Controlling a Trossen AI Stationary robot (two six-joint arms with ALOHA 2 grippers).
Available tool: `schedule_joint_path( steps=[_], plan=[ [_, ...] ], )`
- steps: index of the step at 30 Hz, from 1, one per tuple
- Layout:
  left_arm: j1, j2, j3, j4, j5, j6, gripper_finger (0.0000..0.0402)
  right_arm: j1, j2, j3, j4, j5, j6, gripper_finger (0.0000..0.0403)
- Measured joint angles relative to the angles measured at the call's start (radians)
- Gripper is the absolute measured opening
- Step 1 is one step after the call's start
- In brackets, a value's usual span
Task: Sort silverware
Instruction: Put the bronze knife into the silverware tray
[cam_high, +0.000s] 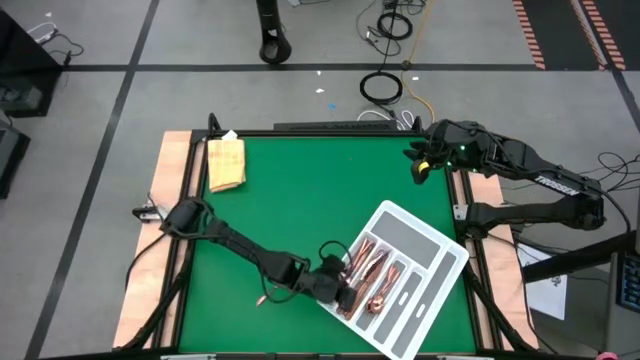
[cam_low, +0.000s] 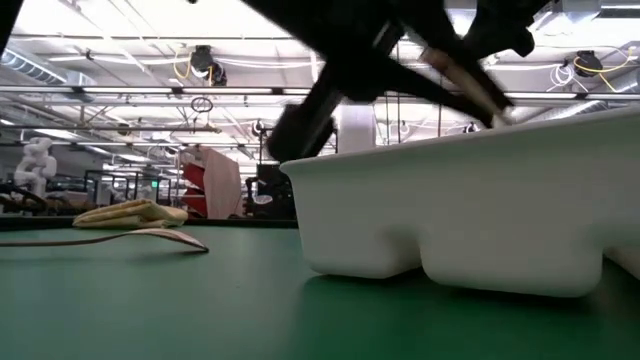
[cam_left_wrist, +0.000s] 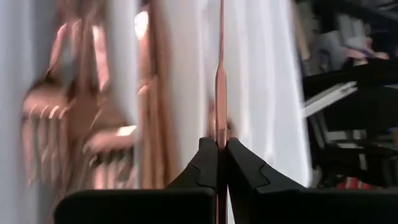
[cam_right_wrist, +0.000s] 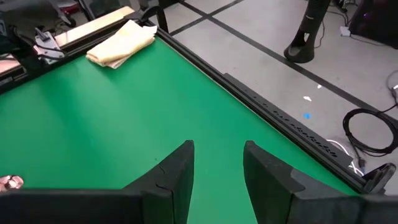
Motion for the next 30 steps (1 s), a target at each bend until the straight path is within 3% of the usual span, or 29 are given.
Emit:
schedule_joint_path(
  steps=[5,27,30],
  plan=[
    [-0.030,0.003,-0.002,-0.049,-0.026,-0.086,0.0013,0.000,0.000,0.000,-0.003,-0.001,-0.015,0.0128],
    [0.020,0.071,-0.004,-0.015,-0.014,-0.086,0.0013,0.000,0.000,0.000,-0.012,-0.002,-0.026,0.0128],
    [0.028,0.070,-0.003,-0.021,-0.012,-0.086,0.0032,0.000,0.000,0.000,-0.013,-0.002,-0.026,0.0128]
  ],
)
